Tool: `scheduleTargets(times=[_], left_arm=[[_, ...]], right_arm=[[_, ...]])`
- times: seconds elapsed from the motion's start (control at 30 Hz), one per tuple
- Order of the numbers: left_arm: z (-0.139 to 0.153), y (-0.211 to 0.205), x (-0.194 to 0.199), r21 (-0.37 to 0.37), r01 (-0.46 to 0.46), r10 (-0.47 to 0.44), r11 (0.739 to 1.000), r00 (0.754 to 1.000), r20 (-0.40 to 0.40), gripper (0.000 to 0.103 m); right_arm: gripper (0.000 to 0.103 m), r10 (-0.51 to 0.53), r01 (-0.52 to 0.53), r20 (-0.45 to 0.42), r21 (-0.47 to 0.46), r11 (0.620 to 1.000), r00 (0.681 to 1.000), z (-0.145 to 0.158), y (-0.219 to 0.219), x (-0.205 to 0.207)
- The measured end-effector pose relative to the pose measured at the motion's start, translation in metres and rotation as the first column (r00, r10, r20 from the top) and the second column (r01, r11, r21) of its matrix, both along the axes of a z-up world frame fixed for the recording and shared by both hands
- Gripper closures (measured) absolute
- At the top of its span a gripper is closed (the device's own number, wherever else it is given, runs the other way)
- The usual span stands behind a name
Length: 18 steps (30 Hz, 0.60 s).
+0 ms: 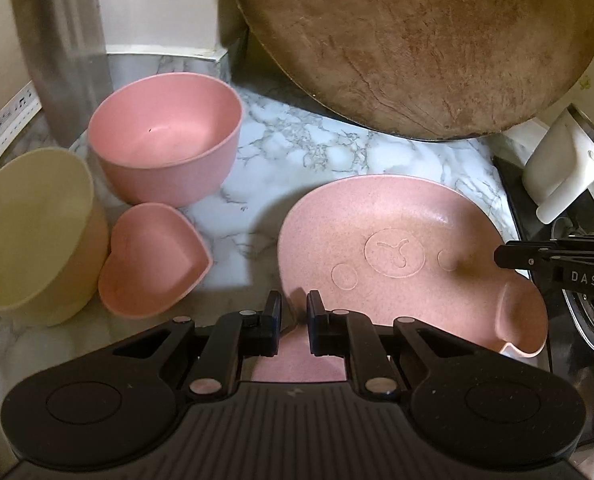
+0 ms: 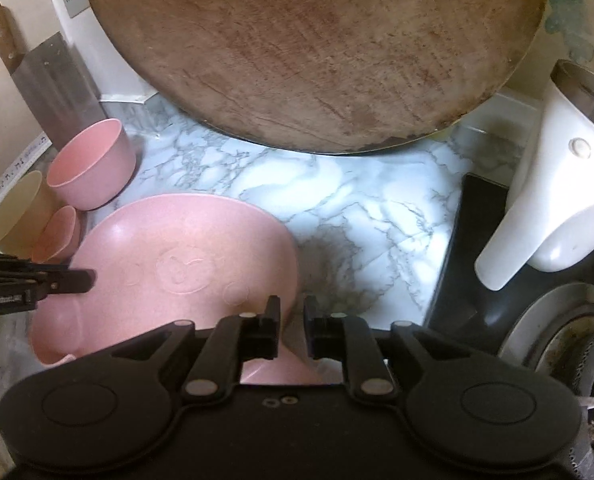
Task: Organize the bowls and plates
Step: 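Carry the pink bear plate with both grippers and lower it onto the white plates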
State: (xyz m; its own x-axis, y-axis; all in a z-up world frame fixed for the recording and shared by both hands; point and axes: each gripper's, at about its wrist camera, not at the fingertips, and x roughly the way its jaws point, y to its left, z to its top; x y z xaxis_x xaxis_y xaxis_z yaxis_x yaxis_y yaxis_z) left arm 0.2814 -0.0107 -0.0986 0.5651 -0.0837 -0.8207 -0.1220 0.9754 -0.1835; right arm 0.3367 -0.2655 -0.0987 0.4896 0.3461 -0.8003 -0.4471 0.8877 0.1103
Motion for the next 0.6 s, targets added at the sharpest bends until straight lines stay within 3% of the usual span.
scheduleTargets(times=[0.2, 0.27, 0.6], left_arm=[[0.000, -0.002, -0.001, -0.003, -0.001, 0.001, 1.000, 1.000, 0.003, 0.090], [-0.001, -0.002, -0.001, -0.003, -0.002, 0.002, 1.000, 1.000, 0.006, 0.090], [0.008, 0.002, -0.014, -0.008, -0.045, 0.046, 0.999, 0.998, 0.039, 0.092]], right_arm=[[0.086, 0.000, 0.001, -0.036, 0.029, 1.000, 0.999, -0.003, -0.002, 0.003], [0.094, 0.000, 0.002, -0.051, 0.038, 0.999, 0.999, -0.005, -0.002, 0.003], [0.095, -0.012, 0.013, -0.032, 0.040, 0.999, 0.999, 0.003, 0.004, -0.008]])
